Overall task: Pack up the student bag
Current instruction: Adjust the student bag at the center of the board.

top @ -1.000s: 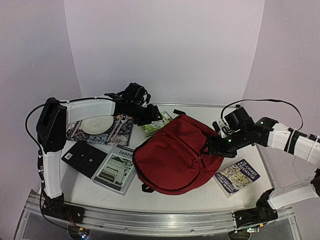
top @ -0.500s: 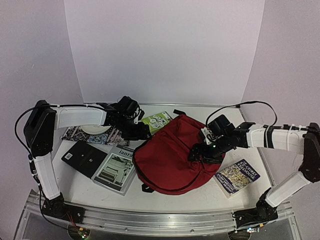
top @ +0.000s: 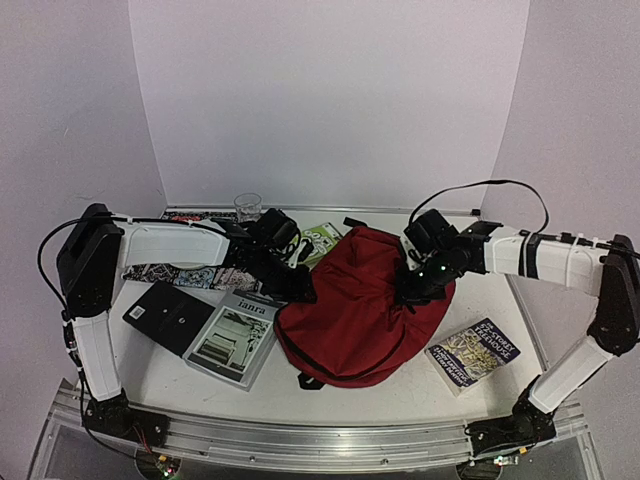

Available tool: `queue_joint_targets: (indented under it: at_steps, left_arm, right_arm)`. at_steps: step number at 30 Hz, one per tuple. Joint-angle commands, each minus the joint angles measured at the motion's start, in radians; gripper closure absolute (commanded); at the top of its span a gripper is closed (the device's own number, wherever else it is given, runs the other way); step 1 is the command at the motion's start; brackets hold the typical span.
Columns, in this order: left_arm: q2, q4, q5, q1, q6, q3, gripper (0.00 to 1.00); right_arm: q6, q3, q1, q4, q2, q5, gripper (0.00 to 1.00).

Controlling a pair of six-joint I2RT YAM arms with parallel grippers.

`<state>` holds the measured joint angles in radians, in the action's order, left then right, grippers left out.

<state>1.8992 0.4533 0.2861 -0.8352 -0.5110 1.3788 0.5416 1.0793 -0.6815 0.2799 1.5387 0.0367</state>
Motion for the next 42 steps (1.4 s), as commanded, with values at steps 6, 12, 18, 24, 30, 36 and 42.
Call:
queue_joint_targets:
  at_steps: [6, 12, 18, 24, 30, 36, 42]
  left_arm:
    - [-0.034, -0.137, 0.131, -0.067, -0.089, 0.048, 0.87]
    - [0.069, -0.284, 0.144, -0.182, -0.185, 0.124, 0.97]
    - [0.192, -0.427, 0.133, -0.256, -0.286, 0.195, 1.0]
    - [0.253, -0.436, 0.097, -0.3, -0.282, 0.261, 0.94]
    - [0.149, -0.436, 0.009, -0.283, -0.27, 0.165, 0.59]
    - [-0.016, -0.434, -0.048, -0.202, -0.274, -0.01, 0.47]
    - [-0.128, -0.43, -0.082, -0.114, -0.29, -0.146, 0.44]
  right_arm:
    - [-0.197, 0.31, 0.034, 0.196, -0.015, -0.269, 1.0]
    - [-0.315, 0.365, 0.103, 0.204, 0.019, -0.297, 1.0]
    - [-0.413, 0.378, 0.157, 0.171, 0.114, -0.325, 1.0]
    - [-0.439, 0.414, 0.185, 0.155, 0.148, -0.336, 0.71]
    - [-0.386, 0.371, 0.177, 0.157, 0.051, -0.228, 0.58]
    - [-0.296, 0.268, 0.051, 0.161, -0.034, -0.177, 0.45]
    - [-0.194, 0.194, -0.059, 0.162, -0.055, -0.159, 0.4]
